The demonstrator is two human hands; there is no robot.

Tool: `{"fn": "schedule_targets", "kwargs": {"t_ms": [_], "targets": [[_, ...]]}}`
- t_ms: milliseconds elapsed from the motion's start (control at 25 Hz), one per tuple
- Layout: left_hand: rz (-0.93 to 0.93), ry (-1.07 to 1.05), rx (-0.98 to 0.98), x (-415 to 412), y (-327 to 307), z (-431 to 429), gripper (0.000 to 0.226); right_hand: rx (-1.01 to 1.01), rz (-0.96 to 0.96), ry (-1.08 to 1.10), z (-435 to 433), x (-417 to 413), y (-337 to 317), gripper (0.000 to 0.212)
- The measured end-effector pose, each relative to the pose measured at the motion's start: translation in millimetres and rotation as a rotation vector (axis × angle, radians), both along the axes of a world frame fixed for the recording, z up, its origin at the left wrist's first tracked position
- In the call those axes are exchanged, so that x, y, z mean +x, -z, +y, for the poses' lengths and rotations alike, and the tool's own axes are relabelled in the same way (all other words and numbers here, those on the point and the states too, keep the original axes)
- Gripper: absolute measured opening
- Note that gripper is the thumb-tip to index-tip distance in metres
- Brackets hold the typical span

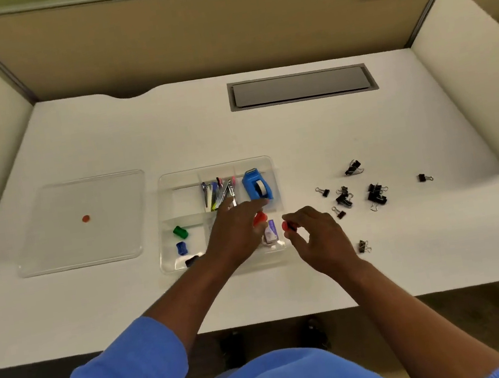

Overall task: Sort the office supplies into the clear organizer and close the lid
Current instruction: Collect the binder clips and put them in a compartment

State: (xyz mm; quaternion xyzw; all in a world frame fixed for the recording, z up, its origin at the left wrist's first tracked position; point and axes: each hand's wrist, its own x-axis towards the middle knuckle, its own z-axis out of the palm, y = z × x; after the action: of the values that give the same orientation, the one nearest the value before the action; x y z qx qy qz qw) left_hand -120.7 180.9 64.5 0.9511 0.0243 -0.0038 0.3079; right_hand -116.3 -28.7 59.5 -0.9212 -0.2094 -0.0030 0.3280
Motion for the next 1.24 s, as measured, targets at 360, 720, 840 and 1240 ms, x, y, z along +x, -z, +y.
{"fn": "schedule_targets", "kwargs": {"t_ms": [360,720,840,1240], "targets": [[-0.111,-0.074,0.028,-56.1,10.1,129.9,0.043,-0.053,-0.008,-0.191,147.2,-12.5,2.7,0.029],[-0.156,0.002,0.178,-61.7,7.1,171.6,0.068,-0.123,-0.051,-0.18,188.2,-14.8,8.3,0.056],[-0.129,0.061,0.214,-54.5,5.6,164.5,0.076,-0.147,-0.032,-0.127,173.7,-15.1,7.3,0.064],[-0.136,0.241,0.244,-7.7,1.5,80.0,0.081,-0.162,-0.086,0.018,78.9,-1.6,5.1,0.07]]}}
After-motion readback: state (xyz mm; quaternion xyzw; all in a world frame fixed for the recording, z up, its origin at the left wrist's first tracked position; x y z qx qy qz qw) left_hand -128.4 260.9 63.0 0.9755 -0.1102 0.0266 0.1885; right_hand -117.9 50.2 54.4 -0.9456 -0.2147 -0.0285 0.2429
